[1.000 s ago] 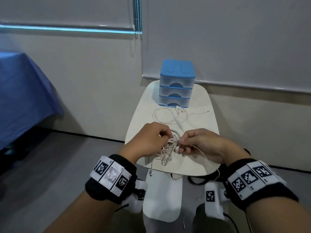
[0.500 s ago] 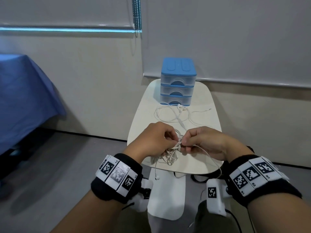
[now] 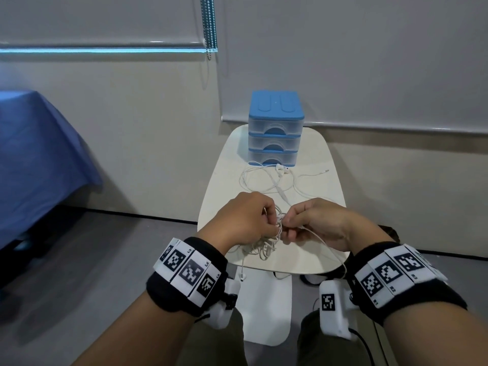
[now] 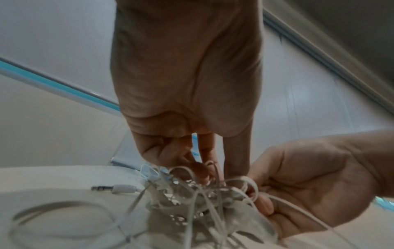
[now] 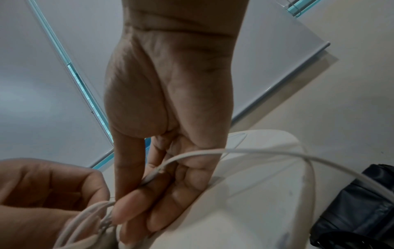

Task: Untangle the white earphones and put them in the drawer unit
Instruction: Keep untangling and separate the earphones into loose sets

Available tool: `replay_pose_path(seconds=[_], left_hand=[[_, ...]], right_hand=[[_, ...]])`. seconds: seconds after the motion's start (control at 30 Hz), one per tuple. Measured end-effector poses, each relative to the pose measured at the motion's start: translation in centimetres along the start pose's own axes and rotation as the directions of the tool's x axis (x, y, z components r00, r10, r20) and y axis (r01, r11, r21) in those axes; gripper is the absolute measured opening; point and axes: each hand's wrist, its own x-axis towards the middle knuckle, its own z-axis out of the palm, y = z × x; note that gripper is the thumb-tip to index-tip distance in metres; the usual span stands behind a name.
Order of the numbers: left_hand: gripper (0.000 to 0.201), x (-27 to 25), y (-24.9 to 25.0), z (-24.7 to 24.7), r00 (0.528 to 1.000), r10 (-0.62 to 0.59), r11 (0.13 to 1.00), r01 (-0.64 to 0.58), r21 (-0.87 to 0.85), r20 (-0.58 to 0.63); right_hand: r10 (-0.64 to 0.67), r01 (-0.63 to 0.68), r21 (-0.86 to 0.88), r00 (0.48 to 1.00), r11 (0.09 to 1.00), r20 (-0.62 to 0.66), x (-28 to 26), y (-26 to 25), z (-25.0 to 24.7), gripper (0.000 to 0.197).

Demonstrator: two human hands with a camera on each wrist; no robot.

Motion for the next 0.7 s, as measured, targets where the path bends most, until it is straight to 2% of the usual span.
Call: replay_pose_path(seconds=[0.13,0.33,0.4,0.47,0.53,0.6,0.63,0.7], left_hand=[[0.012,0.4,0.4,0.0,0.998,0.058,0.992,-0.055,0.110,-0.030],[0.010,0.8,0.5,-1.0,0.993,0.120,0.979,-0.120,0.166,0.010],[0.008,0.8,0.2,-1.3,0.989,0.145,0.978,-0.142,0.153,-0.005],[0.009,0.9,-0.1,-1.5,0.986,0.165,0.977,-0.161,0.140,-0.019],[0.012,0.9,-0.5,-1.5,0.982,0.185,0.975,-0.180,0.129,-0.027],[0.013,0.8,-0.8,-1.5,0.980,0.194,0.976,-0.189,0.109,-0.043],[0.013,0.8,-0.9,-1.5,0.979,0.196,0.977,-0.190,0.099,-0.054],[0.014,0.7,-1.1,-1.6,0.976,0.202,0.977,-0.194,0.093,-0.085]], right_hand=[[-0.011,0.012,-0.024,0.999,1.000,0.042,0.0,-0.1,0.1,0.019],[-0.008,0.009,-0.005,0.997,1.000,0.073,0.1,-0.4,-0.1,0.017],[0.032,-0.026,-0.062,0.995,0.998,0.090,0.0,-0.9,-0.2,0.022],[0.075,-0.069,-0.202,0.997,0.977,0.021,-0.1,-1.5,-0.3,0.030],[-0.009,-0.038,-0.357,0.992,0.933,-0.128,0.1,-2.0,-0.4,0.029],[-0.228,0.080,-0.472,0.937,0.878,-0.265,0.5,-2.2,-0.3,0.020],[-0.323,0.161,-0.489,0.908,0.857,-0.267,0.5,-2.3,0.0,0.014],[-0.389,0.299,-0.394,0.906,0.869,-0.169,0.7,-2.1,0.7,0.006]])
